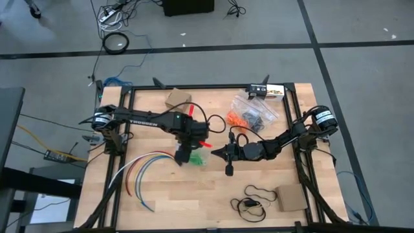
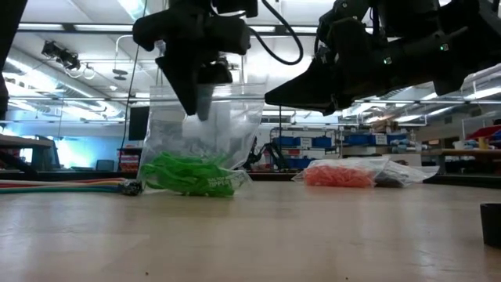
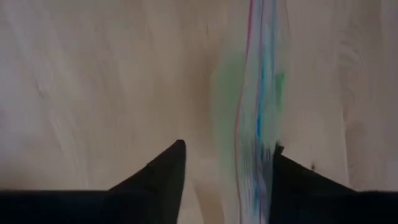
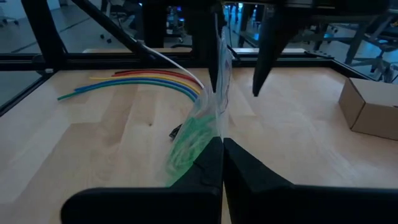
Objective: Sort rubber bands
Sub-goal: Close the transparent zip bag
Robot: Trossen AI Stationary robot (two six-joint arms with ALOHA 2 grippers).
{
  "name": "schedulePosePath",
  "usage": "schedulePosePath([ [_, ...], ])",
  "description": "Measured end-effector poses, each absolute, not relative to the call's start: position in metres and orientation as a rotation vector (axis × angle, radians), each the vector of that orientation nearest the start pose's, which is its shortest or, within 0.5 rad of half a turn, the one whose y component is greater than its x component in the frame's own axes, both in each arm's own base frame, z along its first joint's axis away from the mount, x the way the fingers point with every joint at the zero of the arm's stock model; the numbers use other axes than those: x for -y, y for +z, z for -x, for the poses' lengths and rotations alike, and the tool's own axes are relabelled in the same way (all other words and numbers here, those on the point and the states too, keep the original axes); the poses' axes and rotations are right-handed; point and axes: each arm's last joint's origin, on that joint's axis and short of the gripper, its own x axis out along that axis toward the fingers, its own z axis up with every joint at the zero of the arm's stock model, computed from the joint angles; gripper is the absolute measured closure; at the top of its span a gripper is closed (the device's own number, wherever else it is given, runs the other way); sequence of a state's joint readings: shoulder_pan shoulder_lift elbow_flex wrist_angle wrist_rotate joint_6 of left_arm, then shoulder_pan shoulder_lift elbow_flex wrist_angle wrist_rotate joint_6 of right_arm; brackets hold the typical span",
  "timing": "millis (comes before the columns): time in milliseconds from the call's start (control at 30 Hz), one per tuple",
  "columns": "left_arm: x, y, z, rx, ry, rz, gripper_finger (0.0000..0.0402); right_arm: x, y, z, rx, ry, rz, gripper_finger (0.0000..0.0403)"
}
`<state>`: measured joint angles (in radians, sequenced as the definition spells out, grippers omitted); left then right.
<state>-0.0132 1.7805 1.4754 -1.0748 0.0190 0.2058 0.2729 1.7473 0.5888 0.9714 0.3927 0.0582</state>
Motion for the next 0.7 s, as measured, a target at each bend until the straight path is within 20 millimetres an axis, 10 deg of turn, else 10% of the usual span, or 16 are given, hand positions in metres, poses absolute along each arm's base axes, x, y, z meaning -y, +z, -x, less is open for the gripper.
schedulePosePath([
  [367, 0.011, 0.250, -0.338, -1.439, -0.209, -0.222, 0.0390, -0.073, 0.145, -0.304, -0.174, -0.124, 0.003, 0.0403],
  [700, 0.020, 0.251, -0.341, -1.399, -0.228, -0.264, 0.0399, -0.068, 0.150, -0.310, -0.162, -0.081, -0.012, 0.0362],
])
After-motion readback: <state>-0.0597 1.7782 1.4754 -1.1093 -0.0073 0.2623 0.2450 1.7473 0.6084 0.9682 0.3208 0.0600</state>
